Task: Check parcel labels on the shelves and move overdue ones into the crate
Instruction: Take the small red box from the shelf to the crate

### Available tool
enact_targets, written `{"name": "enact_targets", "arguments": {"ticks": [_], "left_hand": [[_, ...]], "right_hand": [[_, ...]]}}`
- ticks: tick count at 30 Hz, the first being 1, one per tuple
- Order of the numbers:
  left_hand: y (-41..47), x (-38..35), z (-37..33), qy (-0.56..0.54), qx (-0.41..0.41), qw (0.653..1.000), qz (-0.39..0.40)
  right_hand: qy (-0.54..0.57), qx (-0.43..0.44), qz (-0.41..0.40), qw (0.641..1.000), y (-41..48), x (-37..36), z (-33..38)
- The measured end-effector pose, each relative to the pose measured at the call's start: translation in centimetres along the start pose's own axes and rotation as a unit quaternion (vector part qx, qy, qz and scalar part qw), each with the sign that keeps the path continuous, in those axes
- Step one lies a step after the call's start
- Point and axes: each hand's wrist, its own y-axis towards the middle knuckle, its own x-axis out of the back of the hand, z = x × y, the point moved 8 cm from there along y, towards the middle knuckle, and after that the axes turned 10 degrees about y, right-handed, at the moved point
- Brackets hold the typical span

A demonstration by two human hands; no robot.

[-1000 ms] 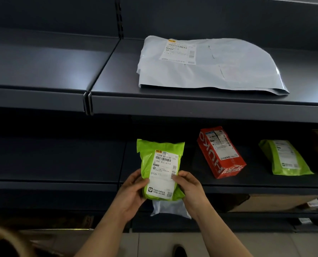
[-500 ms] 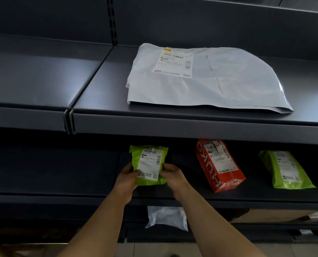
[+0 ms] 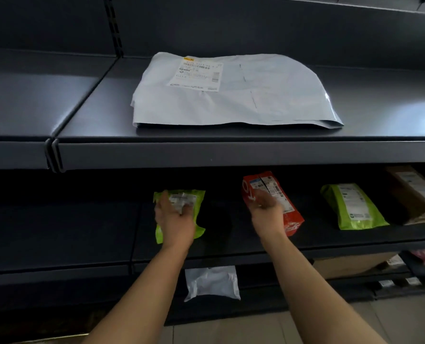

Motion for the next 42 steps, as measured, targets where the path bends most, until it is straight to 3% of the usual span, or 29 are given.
{"name": "enact_targets", "arguments": {"ticks": [4, 7, 10, 13, 18, 24, 33, 42], "left_hand": [[-3.0, -7.9, -2.5, -0.018, -0.005, 0.99, 0.142], [-5.1, -13.5, -2.4, -0.027, 0.067, 0.968, 0.241], [-6.7, -17.3, -2.5, -0.067, 0.139, 0.949, 0.276], [-8.2, -19.3, -3.2, -0.129, 0.183, 0.934, 0.278], [-9.4, -19.5, -2.6, -0.151, 0.199, 0.942, 0.226], [-12.9, -20.0, -0.8, -0.185, 0.217, 0.921, 0.264], [-16.1, -18.5, -0.6, -0.265, 0.142, 0.928, 0.221], [-17.3, -19.1, -0.7, -0.297, 0.08, 0.924, 0.227]], "right_hand": [[-0.047, -0.009, -0.057, 0.997, 3.2, 6.5, -0.5], [-0.067, -0.082, -0.028, 0.994, 5.5, 9.3, -3.2], [-0.028, -0.131, 0.045, 0.99, 6.8, 10.2, -5.6], [-0.002, -0.148, 0.104, 0.983, 6.4, 10.2, -6.1], [0.037, -0.183, 0.161, 0.969, 4.5, 11.6, -5.9], [0.119, -0.24, 0.21, 0.94, 1.2, 13.8, -6.8], [0.182, -0.205, 0.28, 0.92, -1.3, 15.5, -6.8], [0.204, -0.208, 0.3, 0.908, -2.3, 17.4, -7.4]]}}
